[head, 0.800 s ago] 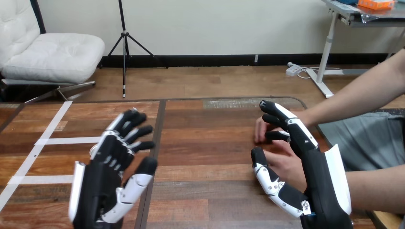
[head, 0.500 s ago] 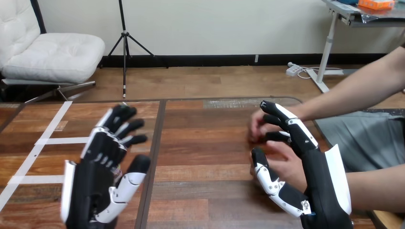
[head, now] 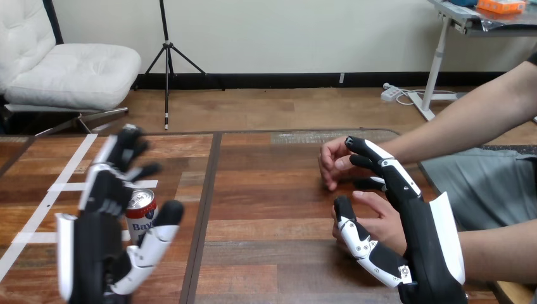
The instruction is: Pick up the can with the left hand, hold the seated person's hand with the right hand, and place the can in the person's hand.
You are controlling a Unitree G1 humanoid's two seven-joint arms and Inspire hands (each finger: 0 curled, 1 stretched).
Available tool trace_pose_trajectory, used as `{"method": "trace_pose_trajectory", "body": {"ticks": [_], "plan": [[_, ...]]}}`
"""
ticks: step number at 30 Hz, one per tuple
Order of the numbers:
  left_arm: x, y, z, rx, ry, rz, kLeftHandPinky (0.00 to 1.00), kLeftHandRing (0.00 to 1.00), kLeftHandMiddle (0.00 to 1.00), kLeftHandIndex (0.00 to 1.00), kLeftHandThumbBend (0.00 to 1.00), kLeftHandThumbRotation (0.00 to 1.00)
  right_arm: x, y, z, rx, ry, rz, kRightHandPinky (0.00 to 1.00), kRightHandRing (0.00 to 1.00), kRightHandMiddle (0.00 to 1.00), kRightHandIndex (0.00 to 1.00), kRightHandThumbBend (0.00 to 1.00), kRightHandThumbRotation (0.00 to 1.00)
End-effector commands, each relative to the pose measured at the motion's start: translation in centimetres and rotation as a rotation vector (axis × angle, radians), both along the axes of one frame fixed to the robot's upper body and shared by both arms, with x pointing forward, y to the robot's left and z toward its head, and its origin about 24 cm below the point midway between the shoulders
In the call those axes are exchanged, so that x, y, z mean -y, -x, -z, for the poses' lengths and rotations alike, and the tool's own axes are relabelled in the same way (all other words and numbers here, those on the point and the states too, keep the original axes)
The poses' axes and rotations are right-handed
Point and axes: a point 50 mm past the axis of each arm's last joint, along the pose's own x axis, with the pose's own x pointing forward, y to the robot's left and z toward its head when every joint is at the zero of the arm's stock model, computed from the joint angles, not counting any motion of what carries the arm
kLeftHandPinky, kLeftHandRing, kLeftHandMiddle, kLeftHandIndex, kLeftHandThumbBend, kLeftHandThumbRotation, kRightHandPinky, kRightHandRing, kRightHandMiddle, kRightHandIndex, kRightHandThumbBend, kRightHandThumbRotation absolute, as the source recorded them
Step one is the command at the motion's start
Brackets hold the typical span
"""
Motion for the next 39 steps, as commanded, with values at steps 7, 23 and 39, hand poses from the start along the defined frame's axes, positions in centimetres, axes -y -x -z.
{"method": "trace_pose_trajectory", "body": {"ticks": [7,23,39], "plan": [[-1.0,-1.3,-1.1,0.082,-0.039,-0.074,0.85,0.92,0.92,0.89,0.64,0.51,-0.2,-1.1,-1.5,0.089,-0.024,-0.025,0.73,0.83,0.86,0.83,0.27,0.0],[-2.5,-1.6,-0.8,0.027,-0.124,-0.183,0.89,0.92,0.92,0.89,0.72,0.48,-0.5,-0.9,-1.4,0.085,-0.029,-0.029,0.73,0.82,0.85,0.82,0.27,0.0],[-3.3,-2.2,-0.4,-0.062,-0.182,-0.19,0.98,0.99,0.98,0.93,0.81,0.47,-0.4,-0.9,-1.3,0.092,-0.025,-0.033,0.72,0.82,0.85,0.82,0.26,0.0]]}}
